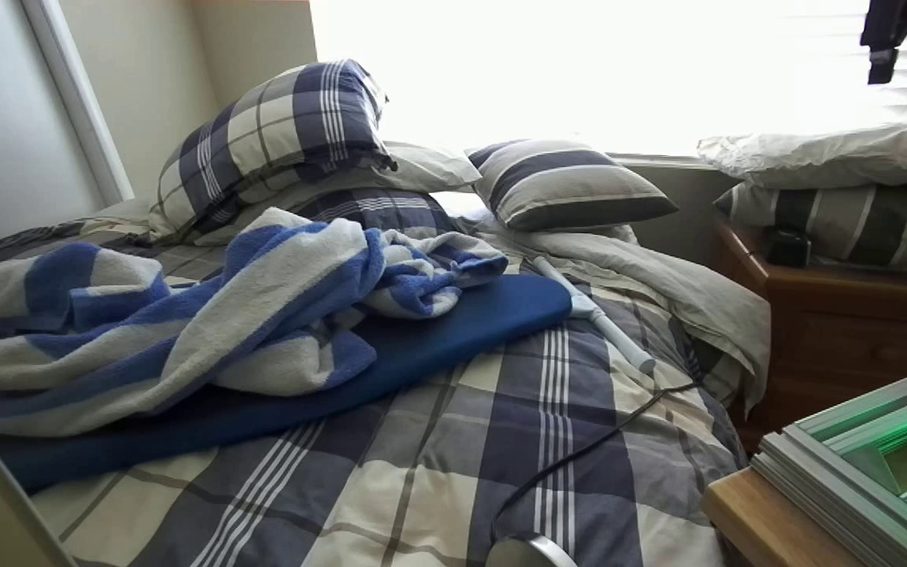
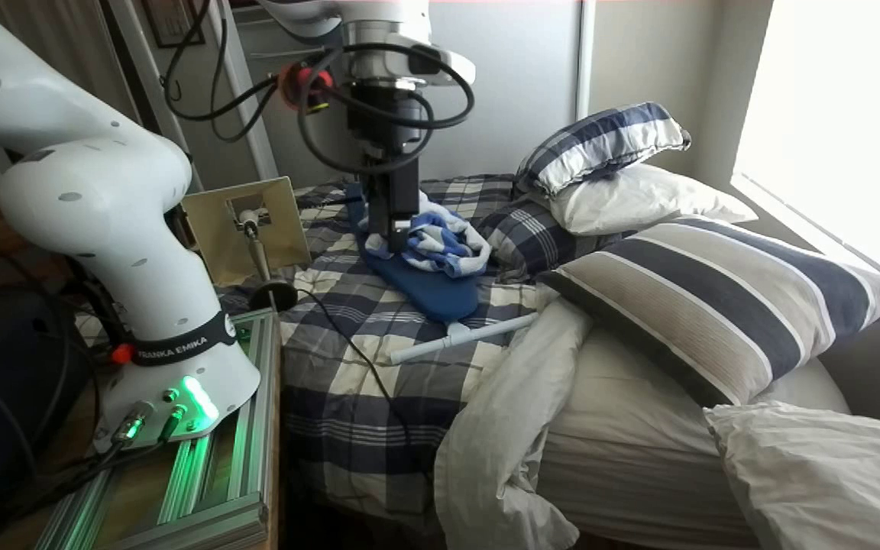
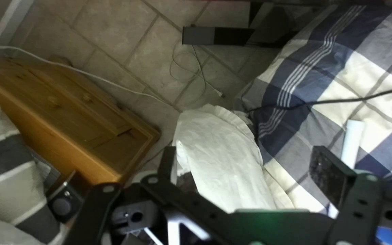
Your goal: Pull the striped towel to the right
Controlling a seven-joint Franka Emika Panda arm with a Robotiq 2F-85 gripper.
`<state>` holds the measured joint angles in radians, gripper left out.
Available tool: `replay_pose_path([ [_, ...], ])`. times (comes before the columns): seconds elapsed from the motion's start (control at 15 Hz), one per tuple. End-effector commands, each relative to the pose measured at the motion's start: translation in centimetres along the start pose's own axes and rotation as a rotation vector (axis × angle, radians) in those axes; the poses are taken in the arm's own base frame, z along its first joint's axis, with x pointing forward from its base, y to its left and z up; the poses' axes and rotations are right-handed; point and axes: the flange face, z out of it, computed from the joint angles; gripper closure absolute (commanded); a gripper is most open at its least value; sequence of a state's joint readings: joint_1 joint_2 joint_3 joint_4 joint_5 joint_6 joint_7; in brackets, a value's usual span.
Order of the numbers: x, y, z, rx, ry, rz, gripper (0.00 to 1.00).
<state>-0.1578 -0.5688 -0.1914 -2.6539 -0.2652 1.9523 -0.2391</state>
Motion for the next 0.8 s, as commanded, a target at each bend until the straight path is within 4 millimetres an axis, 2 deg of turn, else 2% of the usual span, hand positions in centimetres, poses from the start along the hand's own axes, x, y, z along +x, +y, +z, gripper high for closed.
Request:
replay_pose_path([
  [0.0,6.6,-5.2,-1.5,0.071,0.054,-0.100,0.00],
  [0.2,10.5,-10.7,-1.9,0.137,0.054,-0.142,0.00],
  [0.33,12.4,-14.2,-1.2,0.136,0.030,-0.125,0.00],
  [0.6,15.4,-19.2,-0.5,0.062,0.059,-0.040,0.00],
  [0.73,16.6,-21.3,-0.2,0.040,0.045,-0.090,0.00],
])
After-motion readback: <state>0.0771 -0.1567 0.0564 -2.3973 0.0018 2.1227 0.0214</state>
